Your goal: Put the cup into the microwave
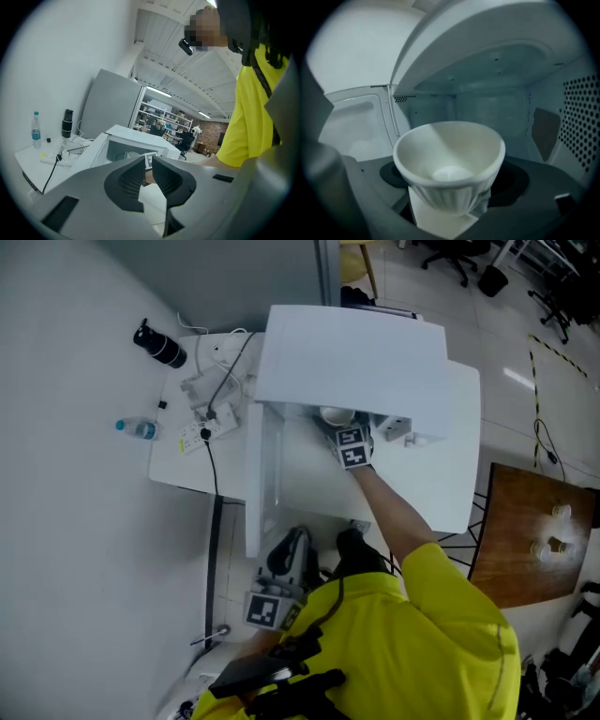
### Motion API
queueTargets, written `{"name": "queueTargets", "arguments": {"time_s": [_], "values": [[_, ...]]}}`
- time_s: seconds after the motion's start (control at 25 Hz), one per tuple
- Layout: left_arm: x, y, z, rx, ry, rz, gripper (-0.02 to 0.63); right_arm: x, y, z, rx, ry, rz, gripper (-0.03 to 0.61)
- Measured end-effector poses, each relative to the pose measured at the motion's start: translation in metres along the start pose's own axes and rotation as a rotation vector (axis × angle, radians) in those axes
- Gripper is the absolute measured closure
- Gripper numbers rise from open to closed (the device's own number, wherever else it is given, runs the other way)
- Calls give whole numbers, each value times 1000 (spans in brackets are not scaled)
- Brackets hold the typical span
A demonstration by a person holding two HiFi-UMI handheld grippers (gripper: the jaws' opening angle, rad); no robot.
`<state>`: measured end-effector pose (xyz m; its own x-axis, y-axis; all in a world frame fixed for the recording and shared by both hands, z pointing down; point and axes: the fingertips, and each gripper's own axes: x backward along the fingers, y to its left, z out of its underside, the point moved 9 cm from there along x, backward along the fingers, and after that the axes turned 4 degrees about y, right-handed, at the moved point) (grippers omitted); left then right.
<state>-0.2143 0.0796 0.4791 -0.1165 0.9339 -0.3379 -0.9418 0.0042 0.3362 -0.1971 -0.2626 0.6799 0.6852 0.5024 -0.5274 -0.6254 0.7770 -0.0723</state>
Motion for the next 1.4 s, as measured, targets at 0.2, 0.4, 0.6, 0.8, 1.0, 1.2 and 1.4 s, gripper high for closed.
{"name": "queueTargets", "arguments": {"time_s": [0.2,0.4,0.6,0.8,1.0,1.2,1.4], "values": [[-9,10,-2,-38,2,-10,572,-15,-4,-4,0,-25,19,100],[-32,15,-4,-45,11,-7,571,-21,-8,-6,-15,-45,12,94],[-58,28,-5,-66,2,-12,572,24,-5,13,-95,-28,-13,31],[-65,34,-15,-56,15,2,571,165,31,54,-227,1,-151,98],[-65,37,-34,-72,-28,39,572,304,35,17,-198,-160,-57,422],[-58,33,-52,-88,-75,59,572,361,24,-27,-175,-263,125,574],[-46,28,-65,-96,-99,63,572,378,30,-49,-174,-330,163,574]]}}
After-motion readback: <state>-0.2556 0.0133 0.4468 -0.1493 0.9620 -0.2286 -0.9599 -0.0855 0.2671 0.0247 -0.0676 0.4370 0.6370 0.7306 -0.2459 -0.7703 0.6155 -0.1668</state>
